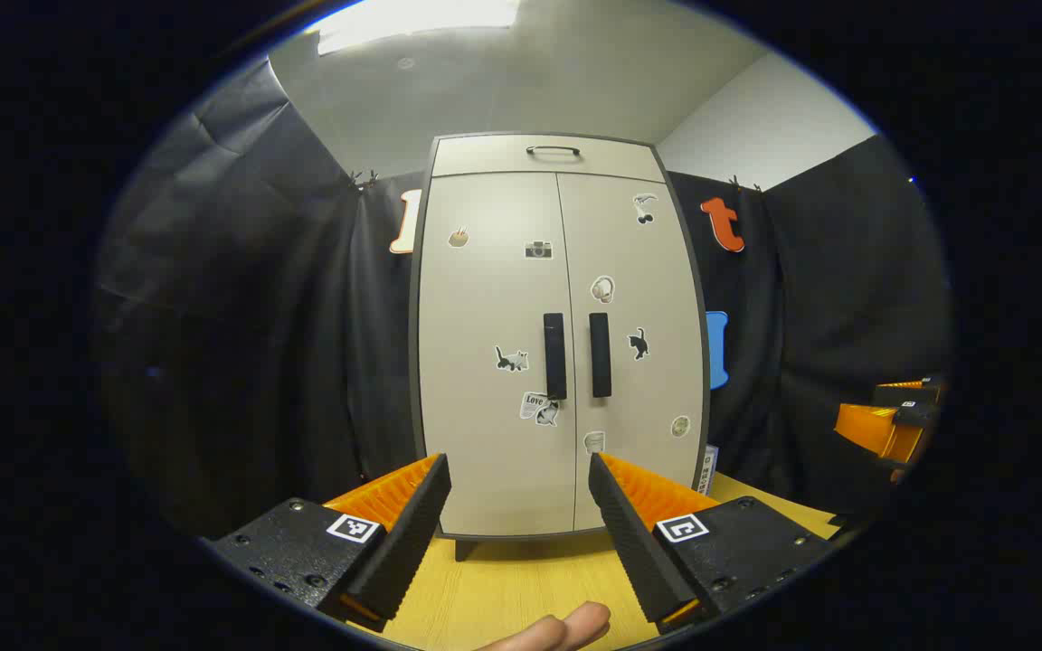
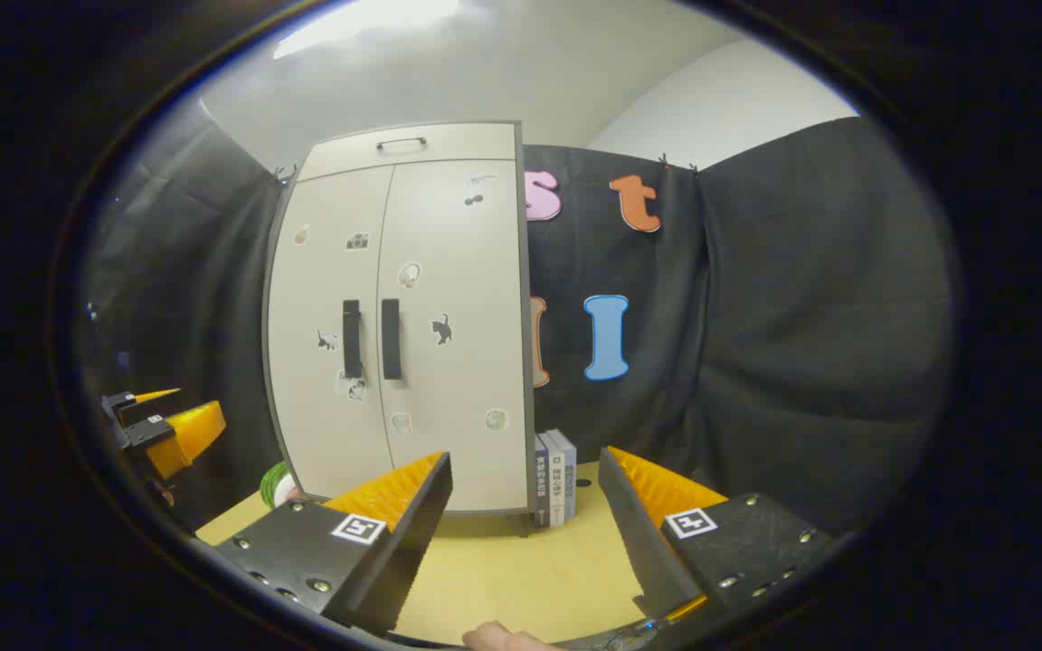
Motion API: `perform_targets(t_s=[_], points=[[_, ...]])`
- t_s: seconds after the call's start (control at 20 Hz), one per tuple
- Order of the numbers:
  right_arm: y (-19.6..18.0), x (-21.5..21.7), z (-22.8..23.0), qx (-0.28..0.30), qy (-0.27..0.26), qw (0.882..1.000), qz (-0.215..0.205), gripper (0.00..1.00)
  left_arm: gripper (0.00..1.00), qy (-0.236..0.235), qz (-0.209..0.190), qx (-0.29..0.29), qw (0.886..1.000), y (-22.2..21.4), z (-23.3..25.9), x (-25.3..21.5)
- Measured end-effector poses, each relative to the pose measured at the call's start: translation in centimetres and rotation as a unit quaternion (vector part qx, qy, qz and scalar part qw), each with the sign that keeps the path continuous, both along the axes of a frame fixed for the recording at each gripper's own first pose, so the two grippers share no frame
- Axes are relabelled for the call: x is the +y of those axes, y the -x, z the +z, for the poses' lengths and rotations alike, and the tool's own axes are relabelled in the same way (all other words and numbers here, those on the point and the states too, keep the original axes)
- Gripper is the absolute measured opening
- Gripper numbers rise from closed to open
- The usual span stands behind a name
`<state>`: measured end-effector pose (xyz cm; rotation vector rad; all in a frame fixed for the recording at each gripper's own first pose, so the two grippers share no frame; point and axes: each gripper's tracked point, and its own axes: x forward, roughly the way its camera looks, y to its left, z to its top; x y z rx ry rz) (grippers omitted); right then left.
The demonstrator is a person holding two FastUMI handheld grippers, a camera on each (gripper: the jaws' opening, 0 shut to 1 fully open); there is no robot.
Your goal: Open the right door of the double-door shoe cabinet with the right hand, and open the left door with the left hand.
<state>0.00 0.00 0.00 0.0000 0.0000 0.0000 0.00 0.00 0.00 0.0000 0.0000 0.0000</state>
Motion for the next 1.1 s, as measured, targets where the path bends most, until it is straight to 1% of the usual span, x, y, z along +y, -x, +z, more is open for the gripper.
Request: perform_targets(t_s=[0.1, 0.15, 0.25, 0.6, 0.65, 0.7, 0.75, 0.8, 0.85, 0.95, 1.0, 1.1], points=[[-0.1, 0.2, -0.3, 0.006, -0.006, 1.000, 0.004, 0.96, 0.95, 0.002, 0.000, 0.000, 1.000, 0.3, 0.0, 0.1], [-0.2, 0.0, -0.8, 0.010, -0.008, 1.000, 0.004, 0.94, 0.95, 0.001, 0.001, -0.001, 1.000, 0.4, 0.1, 0.2], [-0.5, -0.1, -1.1, 0.014, -0.012, 1.000, 0.002, 0.97, 0.95, 0.001, 0.001, -0.003, 1.000, 0.5, 0.2, 0.4], [-1.0, 0.0, -1.8, 0.019, -0.008, 1.000, -0.001, 0.96, 0.95, 0.011, -0.001, -0.002, 1.000, 0.6, -0.2, 0.9], [-1.1, 0.2, -2.0, 0.019, -0.007, 1.000, 0.001, 0.94, 0.95, 0.011, 0.000, -0.002, 1.000, 0.7, -0.2, 1.0], [-1.2, 0.2, -2.1, 0.019, -0.005, 1.000, 0.001, 0.94, 0.95, 0.010, 0.000, -0.004, 1.000, 0.6, -0.2, 1.0], [-1.3, 0.4, -2.2, 0.018, -0.002, 1.000, 0.002, 0.96, 0.92, 0.011, 0.000, -0.005, 1.000, 0.5, -0.2, 1.0], [-1.4, 0.5, -2.3, 0.017, 0.000, 1.000, 0.002, 0.97, 0.95, 0.012, -0.002, -0.006, 1.000, 0.5, -0.2, 1.0], [-1.6, 0.7, -2.4, 0.016, 0.002, 1.000, 0.003, 0.97, 0.96, 0.015, -0.006, -0.008, 1.000, 0.4, -0.2, 0.9], [-2.0, 1.2, -2.8, 0.015, 0.003, 1.000, 0.006, 0.97, 0.96, 0.021, -0.015, -0.011, 1.000, 0.1, -0.3, 0.6], [-2.3, 1.3, -3.0, 0.015, 0.001, 1.000, 0.007, 0.94, 0.93, 0.023, -0.019, -0.011, 0.999, -0.2, -0.4, 0.5], [-3.1, 1.7, -3.8, 0.020, -0.003, 1.000, 0.009, 0.94, 0.92, 0.024, -0.021, -0.010, 0.999, -1.2, -0.9, 0.4]])
